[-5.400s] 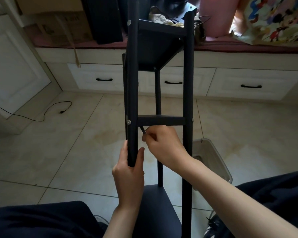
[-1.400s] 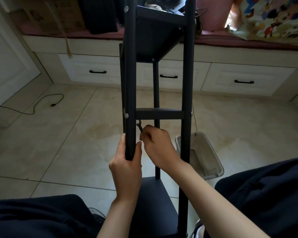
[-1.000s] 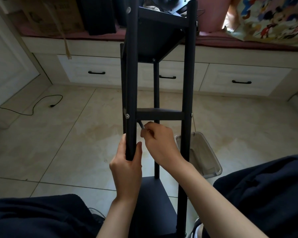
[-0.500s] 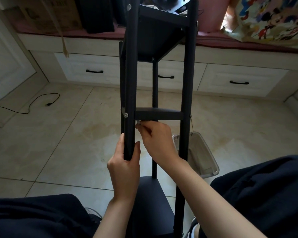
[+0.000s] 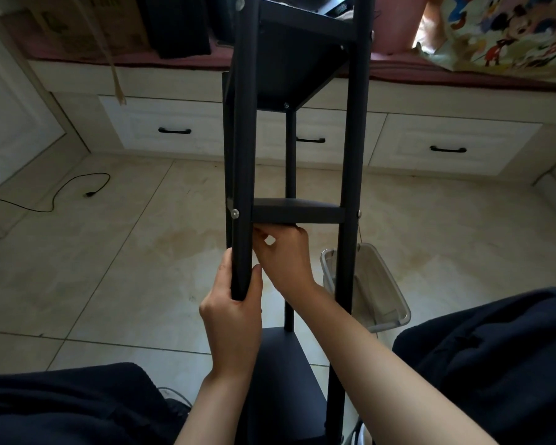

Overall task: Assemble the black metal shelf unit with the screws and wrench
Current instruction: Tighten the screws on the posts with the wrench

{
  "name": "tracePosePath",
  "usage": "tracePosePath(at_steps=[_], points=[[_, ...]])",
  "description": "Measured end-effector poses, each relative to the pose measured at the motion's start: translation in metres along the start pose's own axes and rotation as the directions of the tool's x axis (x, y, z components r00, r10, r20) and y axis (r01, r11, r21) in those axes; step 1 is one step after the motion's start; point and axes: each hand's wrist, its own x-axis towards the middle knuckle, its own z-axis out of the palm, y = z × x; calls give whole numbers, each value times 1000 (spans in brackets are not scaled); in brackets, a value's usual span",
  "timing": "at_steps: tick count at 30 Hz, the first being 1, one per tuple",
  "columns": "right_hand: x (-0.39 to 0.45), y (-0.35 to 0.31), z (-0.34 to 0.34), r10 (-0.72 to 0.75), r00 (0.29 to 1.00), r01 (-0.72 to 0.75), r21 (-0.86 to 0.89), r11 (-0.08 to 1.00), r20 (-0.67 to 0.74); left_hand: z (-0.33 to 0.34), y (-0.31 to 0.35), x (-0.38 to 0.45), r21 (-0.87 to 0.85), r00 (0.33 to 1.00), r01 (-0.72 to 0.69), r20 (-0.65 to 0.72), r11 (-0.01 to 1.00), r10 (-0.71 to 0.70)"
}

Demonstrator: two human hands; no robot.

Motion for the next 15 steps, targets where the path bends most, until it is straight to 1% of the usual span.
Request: tracePosePath(at_steps=[5,8,11,13,15], points=[[4,6,9,-26,997,25,-21,999,-71,0,0,0,5,1000,-17,8,1000,17],[5,10,14,4,996,-5,-8,1000,-86,0,1,0,23,1000,-16,24,1000,15],[3,12,15,67,995,-64,33,997,-69,-1,2,0,21,1000,-1,17,1000,1],[1,12,11,36,999,-34,29,999,-41,-1,3,0,13,1000,17,5,1000,-17],[-4,14,6,24,999,-24,9,1000,29,0,4,0,12,1000,21,-2,1000,-21]])
